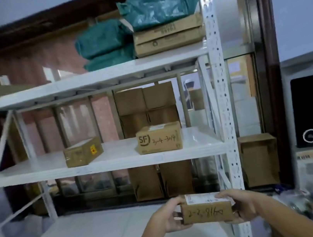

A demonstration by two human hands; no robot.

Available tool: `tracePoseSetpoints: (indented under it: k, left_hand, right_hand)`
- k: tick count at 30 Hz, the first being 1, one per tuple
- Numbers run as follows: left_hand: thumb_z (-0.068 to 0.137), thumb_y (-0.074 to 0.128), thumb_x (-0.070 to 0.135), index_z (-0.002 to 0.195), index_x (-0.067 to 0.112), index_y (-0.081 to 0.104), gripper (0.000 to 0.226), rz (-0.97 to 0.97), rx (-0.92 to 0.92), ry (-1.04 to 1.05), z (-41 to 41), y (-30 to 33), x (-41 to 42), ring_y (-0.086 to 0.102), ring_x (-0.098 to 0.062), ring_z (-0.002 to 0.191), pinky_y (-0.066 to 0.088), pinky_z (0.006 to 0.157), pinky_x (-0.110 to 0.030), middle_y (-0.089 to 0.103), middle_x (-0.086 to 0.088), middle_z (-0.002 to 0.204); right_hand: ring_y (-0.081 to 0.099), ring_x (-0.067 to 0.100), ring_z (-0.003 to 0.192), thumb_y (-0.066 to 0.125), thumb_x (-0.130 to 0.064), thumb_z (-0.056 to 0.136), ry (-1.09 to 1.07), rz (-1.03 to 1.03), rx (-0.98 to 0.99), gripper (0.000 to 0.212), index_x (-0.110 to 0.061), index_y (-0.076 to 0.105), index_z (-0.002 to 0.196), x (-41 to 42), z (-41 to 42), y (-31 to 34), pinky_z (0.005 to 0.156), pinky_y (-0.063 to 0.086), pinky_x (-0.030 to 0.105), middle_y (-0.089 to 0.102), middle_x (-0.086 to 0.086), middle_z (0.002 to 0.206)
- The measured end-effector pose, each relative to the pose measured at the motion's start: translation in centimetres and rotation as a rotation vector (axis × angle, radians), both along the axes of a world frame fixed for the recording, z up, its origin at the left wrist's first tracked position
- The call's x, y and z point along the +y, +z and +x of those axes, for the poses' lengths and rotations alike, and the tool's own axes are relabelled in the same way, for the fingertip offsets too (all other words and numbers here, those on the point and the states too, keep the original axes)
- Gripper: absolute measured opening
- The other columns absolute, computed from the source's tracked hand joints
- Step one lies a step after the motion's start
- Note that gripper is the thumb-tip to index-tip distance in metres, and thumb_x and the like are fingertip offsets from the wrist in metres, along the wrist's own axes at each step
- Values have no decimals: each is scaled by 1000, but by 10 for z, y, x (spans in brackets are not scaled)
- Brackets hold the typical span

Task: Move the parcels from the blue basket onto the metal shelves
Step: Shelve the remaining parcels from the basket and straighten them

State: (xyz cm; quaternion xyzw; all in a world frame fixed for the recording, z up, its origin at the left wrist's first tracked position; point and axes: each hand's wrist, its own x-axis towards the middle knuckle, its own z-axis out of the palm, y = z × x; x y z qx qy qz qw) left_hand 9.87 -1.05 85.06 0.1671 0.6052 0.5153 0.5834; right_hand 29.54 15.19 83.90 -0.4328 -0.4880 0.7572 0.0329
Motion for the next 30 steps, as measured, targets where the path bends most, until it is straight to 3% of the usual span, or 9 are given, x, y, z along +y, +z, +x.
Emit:
tracePoseSetpoints:
  k: [2,4,10,14,19,22,26,30]
  left_hand:
    - [73,75,25,109,10,61,42,32,48,45,-9,17,-20,59,-35,105,59,77,-42,54,-20,117]
    - [69,77,24,109,8,61,47,71,62,93,-27,29,-40,58,-33,107,59,72,-40,56,-21,120]
    - [72,76,23,118,7,59,51,165,96,237,-96,73,-107,59,-34,109,58,78,-43,60,-23,121]
    - [78,74,23,119,8,56,48,219,140,307,-159,104,-158,57,-35,112,54,90,-47,57,-22,124]
    - [83,69,23,117,9,53,40,285,185,359,-246,142,-225,58,-35,109,55,88,-47,56,-21,123]
    - [84,69,26,104,12,57,27,298,263,359,-303,167,-264,64,-32,104,56,86,-46,61,-21,120]
    - [84,70,25,110,11,56,33,338,339,401,-362,193,-299,65,-35,100,60,73,-45,60,-21,117]
    - [81,73,28,108,13,56,35,426,321,376,-405,209,-307,62,-35,104,59,80,-42,60,-20,115]
  right_hand:
    - [63,32,90,76,-28,79,37,29,15,35,-14,57,105,-14,-19,16,91,54,40,68,19,90]
    - [63,31,94,78,-28,76,75,84,37,38,-11,62,107,-27,-41,29,94,53,39,68,17,89]
    - [71,29,89,79,-30,73,164,235,108,42,-12,67,109,-73,-133,73,79,59,39,74,16,91]
    - [71,29,94,85,-32,65,168,329,148,55,-13,64,112,-109,-211,105,71,59,38,76,17,90]
    - [70,29,86,78,-44,67,137,517,283,51,-15,65,107,-177,-316,141,62,58,36,74,16,79]
    - [69,29,85,76,-42,72,127,549,353,42,-13,69,102,-223,-371,162,59,57,34,71,16,87]
    - [69,30,89,74,-41,80,113,527,410,42,-13,63,109,-263,-422,187,58,57,30,67,17,98]
    - [63,32,103,76,-43,78,153,536,508,52,-12,63,117,-284,-449,211,70,60,35,61,18,115]
